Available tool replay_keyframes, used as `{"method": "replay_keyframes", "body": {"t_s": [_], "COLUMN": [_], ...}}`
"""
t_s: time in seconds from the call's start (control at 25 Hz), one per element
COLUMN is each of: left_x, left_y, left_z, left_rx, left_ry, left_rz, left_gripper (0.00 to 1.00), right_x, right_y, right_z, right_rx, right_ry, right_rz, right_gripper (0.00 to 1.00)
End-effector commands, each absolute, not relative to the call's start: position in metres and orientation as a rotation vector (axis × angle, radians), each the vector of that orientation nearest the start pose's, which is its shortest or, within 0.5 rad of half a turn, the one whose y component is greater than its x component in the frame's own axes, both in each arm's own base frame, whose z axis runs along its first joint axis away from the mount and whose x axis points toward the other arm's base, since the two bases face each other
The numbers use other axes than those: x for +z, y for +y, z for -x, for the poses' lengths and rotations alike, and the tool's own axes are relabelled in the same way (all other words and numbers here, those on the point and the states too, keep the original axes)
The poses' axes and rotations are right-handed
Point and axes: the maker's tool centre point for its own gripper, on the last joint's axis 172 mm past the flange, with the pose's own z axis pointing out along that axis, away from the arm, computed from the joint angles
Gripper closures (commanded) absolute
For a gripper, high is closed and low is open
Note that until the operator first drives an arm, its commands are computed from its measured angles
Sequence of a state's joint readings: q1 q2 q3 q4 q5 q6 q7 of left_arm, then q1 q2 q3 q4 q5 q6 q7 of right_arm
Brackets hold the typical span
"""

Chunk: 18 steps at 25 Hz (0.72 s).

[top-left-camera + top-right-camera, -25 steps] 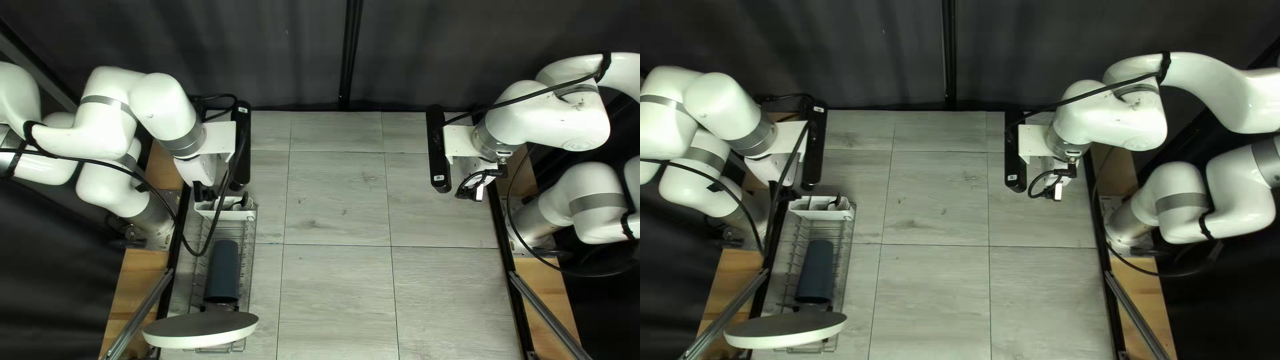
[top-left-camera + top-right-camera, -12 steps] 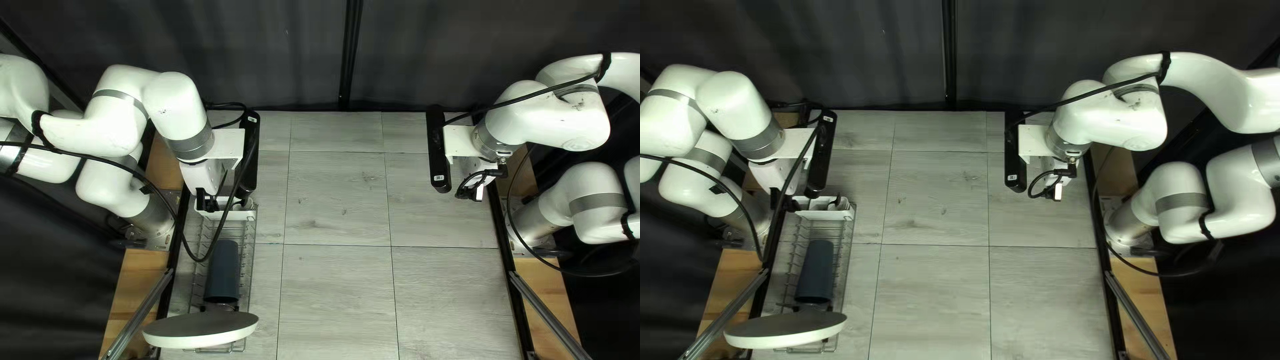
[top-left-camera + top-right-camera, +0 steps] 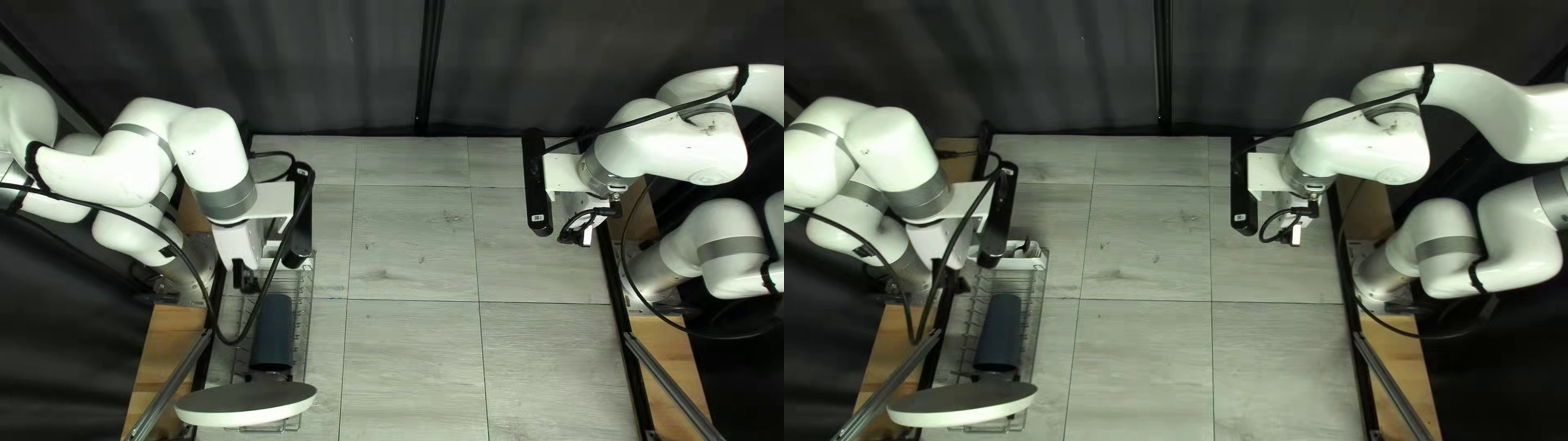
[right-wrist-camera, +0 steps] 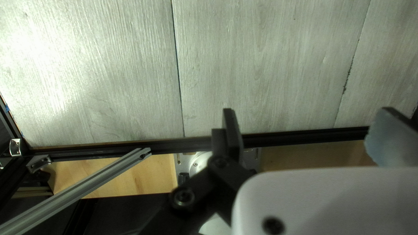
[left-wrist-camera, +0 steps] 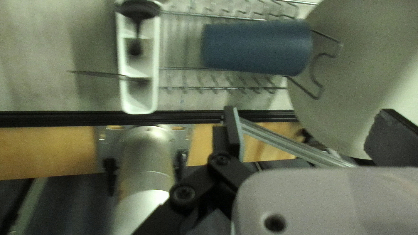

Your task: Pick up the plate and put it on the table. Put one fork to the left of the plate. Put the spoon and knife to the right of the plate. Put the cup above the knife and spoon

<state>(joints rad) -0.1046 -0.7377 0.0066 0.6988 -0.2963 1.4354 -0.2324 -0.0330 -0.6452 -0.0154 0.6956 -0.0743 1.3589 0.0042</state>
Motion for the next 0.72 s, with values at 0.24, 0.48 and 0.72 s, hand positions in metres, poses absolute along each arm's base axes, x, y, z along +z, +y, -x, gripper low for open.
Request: {"method": "replay_keyframes", "body": {"t_s": [0.24, 0.48, 0.72], "left_x": [0.291, 0.293, 0.290], "left_y": [-0.105, -0.132, -0.162], "left_z": [-0.261, -0.271, -0.268], "left_rx": [0.110, 0.172, 0.185], "left_ry": [-0.327, -0.433, -0.445], "left_rz": [3.451, 3.491, 3.550], "left_gripper": [0.00, 0.00, 0.00], "right_x": [0.260, 0.260, 0.260], "right_y": [-0.031, -0.031, -0.031], "right_z": [-0.287, -0.287, -0.287], "right_rx": [0.031, 0.031, 0.031], "right_ry": [0.053, 0.053, 0.053], "right_rz": [3.204, 3.204, 3.204], "right_gripper": [0.00, 0.00, 0.00]}}
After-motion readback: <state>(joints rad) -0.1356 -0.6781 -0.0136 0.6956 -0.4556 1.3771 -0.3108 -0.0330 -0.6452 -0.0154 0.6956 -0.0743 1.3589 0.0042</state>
